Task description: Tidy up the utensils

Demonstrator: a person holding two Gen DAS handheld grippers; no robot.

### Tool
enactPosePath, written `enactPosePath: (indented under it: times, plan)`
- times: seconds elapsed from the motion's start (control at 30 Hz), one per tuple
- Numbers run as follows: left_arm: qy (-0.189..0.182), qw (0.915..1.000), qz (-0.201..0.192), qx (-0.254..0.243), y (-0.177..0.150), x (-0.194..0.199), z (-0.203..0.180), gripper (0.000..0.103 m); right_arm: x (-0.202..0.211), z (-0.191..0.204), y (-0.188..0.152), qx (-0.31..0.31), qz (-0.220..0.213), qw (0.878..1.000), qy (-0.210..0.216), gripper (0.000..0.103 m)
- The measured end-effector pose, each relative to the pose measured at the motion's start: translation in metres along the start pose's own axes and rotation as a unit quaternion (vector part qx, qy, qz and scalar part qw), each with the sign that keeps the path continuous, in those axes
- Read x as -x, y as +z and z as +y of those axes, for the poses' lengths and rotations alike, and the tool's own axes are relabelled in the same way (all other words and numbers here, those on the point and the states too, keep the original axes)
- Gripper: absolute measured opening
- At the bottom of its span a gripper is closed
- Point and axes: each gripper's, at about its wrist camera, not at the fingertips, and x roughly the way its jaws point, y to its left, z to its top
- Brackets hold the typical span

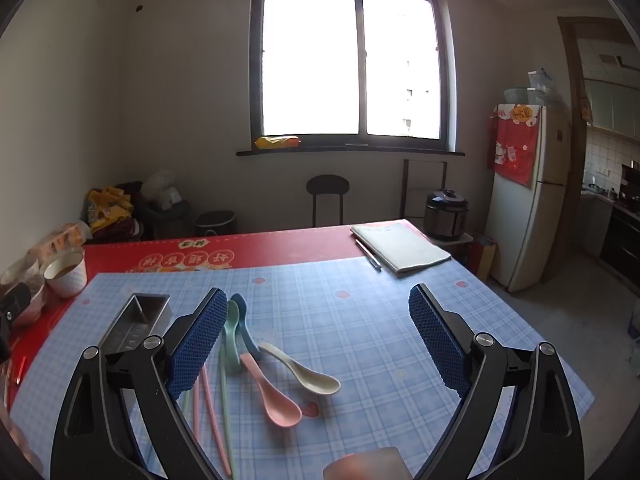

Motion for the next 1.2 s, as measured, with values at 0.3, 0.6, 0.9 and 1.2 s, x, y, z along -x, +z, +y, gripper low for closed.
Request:
enactPosePath:
  times: [0.3, 0.6, 0.9, 1.2]
  plan:
    - [0.006, 1.0000, -0.005, 0.001, -0.002, 0.003, 0.001, 0.098, 0.002, 0.000, 0.000, 0.002, -0.002, 1.000, -0.001, 0.089]
    - [0.018, 0.9996, -0.021, -0.007, 0.004, 0.011, 0.001, 0.098, 0.002, 0.000, 0.001, 0.001, -0.005, 1.000, -0.003, 0.089]
    - [0.019, 0.9994, -0.027, -0.009, 0.007, 0.016, 0.003, 0.098, 0.005, -0.001, 0.004, 0.001, -0.005, 1.000, -0.002, 0.089]
    - [0.018, 0.9993, -0.031, -0.009, 0.008, 0.017, 0.006, 0.098, 0.014, -0.001, 0.014, 0.002, -0.009, 1.000, -0.003, 0.089]
